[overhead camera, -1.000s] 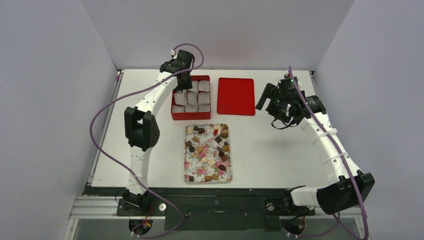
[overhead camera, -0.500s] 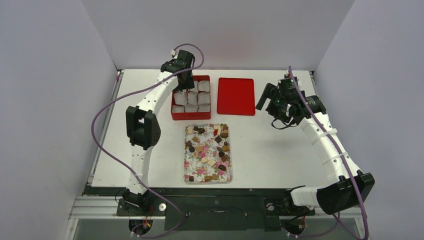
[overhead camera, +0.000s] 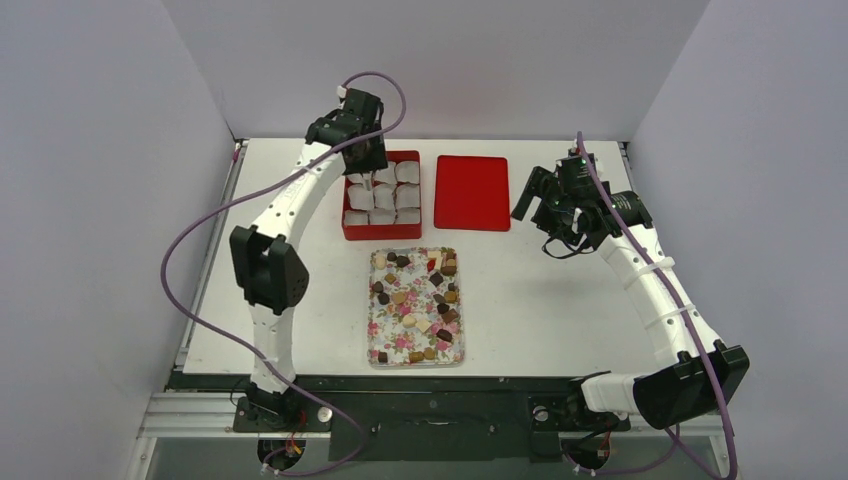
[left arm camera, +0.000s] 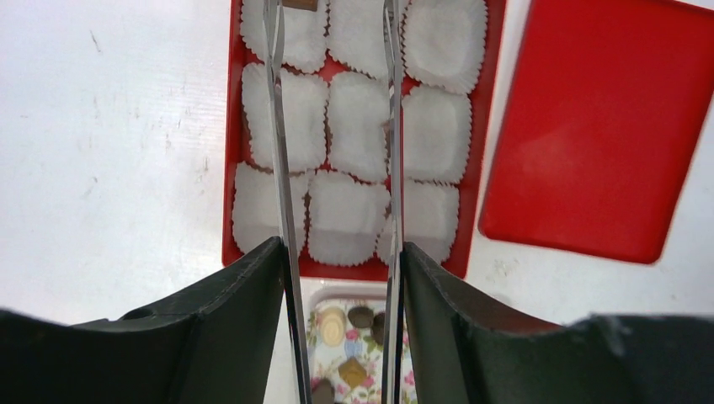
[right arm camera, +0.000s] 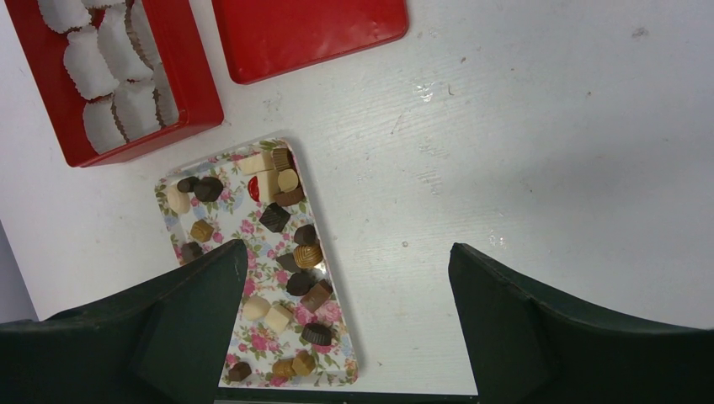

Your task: Pack the chocolate

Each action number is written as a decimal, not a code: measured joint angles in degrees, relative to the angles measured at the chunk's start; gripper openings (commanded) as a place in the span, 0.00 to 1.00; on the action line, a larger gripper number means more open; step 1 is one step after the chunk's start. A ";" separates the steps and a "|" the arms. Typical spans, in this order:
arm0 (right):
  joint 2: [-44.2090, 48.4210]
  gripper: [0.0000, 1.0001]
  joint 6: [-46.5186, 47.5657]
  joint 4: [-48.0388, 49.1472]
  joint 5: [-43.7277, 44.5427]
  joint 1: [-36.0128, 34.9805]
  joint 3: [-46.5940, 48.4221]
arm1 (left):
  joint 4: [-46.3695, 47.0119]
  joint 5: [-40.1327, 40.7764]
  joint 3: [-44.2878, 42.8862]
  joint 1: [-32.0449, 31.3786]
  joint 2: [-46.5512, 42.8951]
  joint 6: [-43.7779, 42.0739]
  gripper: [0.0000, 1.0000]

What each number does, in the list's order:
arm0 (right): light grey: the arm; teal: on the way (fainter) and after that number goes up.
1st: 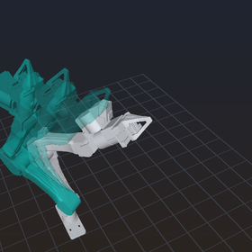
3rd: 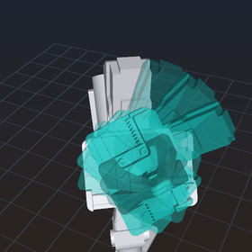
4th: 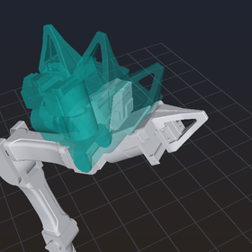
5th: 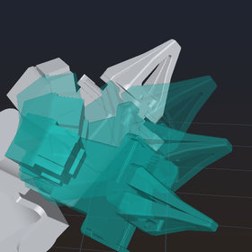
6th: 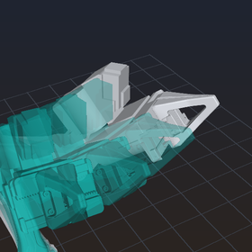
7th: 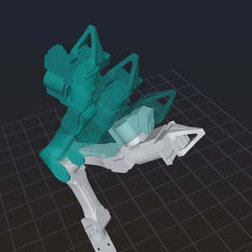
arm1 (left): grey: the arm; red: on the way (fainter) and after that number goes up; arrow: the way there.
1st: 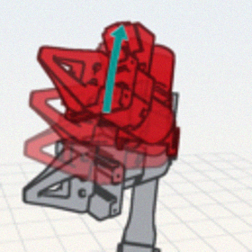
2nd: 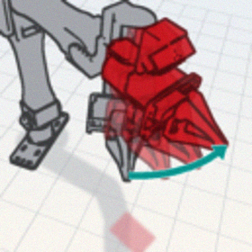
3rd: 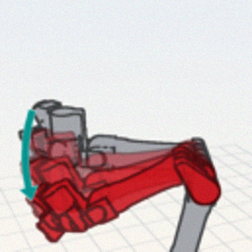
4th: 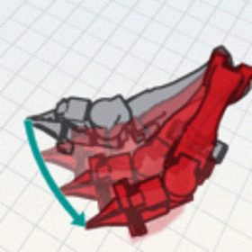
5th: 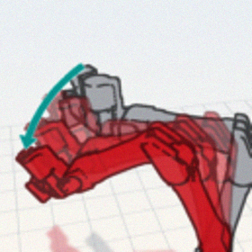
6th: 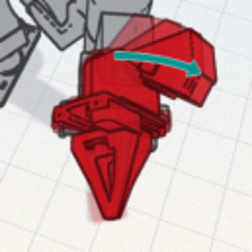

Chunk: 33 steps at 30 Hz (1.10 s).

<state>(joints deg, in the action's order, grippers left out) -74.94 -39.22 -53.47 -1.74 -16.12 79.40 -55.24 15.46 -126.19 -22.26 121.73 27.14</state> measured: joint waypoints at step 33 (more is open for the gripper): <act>0.09 0.84 -0.48 1.14 0.04 -0.87 -2.21 | -5.99 -3.61 50.49 -32.50 -43.67 15.93 0.44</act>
<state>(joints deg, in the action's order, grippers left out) -74.85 -39.70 -52.34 -1.69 -16.99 77.19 -61.23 11.86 -75.70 -54.76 78.06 43.07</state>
